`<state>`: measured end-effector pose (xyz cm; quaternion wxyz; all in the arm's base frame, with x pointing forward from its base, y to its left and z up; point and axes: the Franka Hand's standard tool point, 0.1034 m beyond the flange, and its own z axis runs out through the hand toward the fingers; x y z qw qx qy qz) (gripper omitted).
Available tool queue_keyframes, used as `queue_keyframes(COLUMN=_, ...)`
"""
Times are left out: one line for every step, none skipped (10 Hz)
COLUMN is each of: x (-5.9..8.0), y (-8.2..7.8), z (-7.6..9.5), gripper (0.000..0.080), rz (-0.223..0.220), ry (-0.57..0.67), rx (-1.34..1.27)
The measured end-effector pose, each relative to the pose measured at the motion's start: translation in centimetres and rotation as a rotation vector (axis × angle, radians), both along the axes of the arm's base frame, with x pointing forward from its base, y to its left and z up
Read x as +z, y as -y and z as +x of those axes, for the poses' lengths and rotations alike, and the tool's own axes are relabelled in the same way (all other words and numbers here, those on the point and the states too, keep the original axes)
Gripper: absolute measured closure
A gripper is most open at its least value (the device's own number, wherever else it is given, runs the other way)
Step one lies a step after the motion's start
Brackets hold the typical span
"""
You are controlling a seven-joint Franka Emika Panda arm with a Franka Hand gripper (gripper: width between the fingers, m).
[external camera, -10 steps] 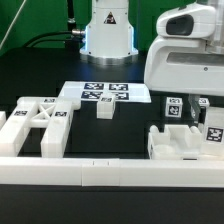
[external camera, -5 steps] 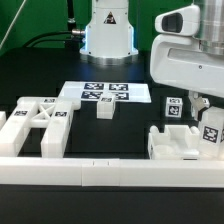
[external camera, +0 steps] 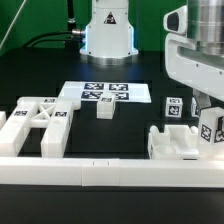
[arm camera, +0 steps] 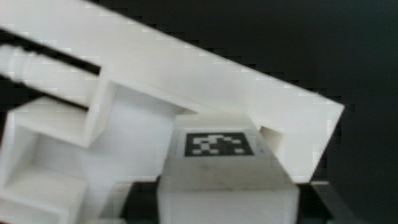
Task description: Assemble chair
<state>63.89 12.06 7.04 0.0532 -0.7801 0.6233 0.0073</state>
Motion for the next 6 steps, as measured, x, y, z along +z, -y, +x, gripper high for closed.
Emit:
queue_keyframes(x=0.03, y=0.03, z=0.01, gripper=0.0514, rz=0.003, ry=-0.004, rx=-0.048)
queue_keyframes(x=0.02, y=0.02, z=0.02, gripper=0.0508, rz=0.003, ry=-0.004, rx=-0.048)
queue_keyframes(x=-0.07, y=-0.04, z=-0.03, gripper=0.0508, rz=0.003, ry=-0.004, rx=-0.037)
queue_keyframes(x=-0.09, y=-0.03, z=-0.04, gripper=0.0302, rz=0.000, ry=-0.001, rx=0.008)
queue_keyframes(x=-0.02, y=-0.02, z=0.03, gripper=0.0302, rz=-0.002, ry=0.000, rx=0.049)
queue_keyframes(x=-0.07, y=-0.04, z=0.02, gripper=0.0183, rz=-0.005, ry=0.005, rx=0.101)
